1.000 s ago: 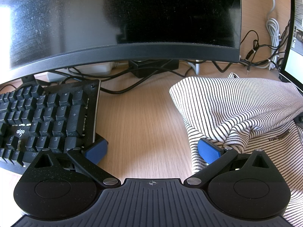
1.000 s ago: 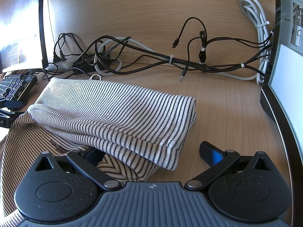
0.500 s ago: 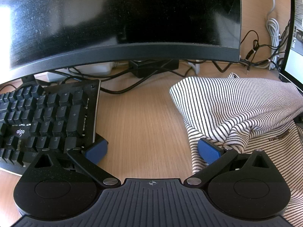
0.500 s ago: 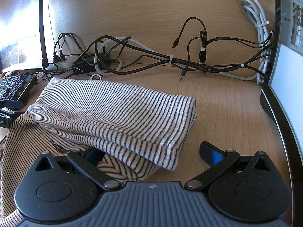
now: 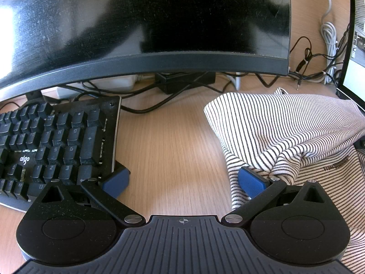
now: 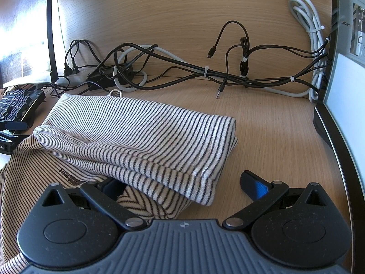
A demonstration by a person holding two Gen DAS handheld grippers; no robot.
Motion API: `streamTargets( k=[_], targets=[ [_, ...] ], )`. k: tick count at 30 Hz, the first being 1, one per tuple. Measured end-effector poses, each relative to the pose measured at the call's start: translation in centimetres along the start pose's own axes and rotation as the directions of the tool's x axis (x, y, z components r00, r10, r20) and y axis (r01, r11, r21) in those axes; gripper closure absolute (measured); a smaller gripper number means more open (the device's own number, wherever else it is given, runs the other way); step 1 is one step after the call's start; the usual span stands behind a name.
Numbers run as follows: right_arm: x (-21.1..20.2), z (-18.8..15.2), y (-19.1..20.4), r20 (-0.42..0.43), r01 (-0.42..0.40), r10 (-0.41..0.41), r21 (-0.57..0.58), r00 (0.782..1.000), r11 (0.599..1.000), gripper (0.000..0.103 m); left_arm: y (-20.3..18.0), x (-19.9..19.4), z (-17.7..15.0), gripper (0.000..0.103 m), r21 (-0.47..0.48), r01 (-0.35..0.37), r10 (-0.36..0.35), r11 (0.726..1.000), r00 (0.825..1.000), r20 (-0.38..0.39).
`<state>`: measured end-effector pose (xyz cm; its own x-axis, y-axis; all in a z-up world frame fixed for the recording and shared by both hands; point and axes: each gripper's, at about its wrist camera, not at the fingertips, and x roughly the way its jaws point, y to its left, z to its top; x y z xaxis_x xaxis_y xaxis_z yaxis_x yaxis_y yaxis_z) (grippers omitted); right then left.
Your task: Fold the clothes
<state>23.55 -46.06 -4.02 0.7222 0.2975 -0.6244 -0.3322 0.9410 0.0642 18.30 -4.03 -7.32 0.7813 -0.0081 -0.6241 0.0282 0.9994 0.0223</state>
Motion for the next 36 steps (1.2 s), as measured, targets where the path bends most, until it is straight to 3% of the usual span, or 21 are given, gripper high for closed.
streamTargets(
  k=[25, 31, 36],
  targets=[
    [-0.19, 0.01, 0.01, 0.0, 0.0, 0.0, -0.001, 1.0, 1.0, 0.0, 0.0, 0.03, 0.03, 0.0, 0.001, 0.002, -0.002, 1.0, 1.0, 0.0],
    [-0.17, 0.22, -0.05, -0.003, 0.013, -0.013, 0.052, 1.0, 0.999, 0.0, -0.07, 0.13, 0.09, 0.0, -0.024, -0.013, 0.013, 1.0, 1.0, 0.002],
    [-0.8, 0.54, -0.14, -0.073, 0.016, -0.011, 0.069, 0.997, 0.997, 0.0, 0.39, 0.01, 0.66, 0.0, -0.076, -0.001, -0.004, 0.997, 0.997, -0.075]
  ],
)
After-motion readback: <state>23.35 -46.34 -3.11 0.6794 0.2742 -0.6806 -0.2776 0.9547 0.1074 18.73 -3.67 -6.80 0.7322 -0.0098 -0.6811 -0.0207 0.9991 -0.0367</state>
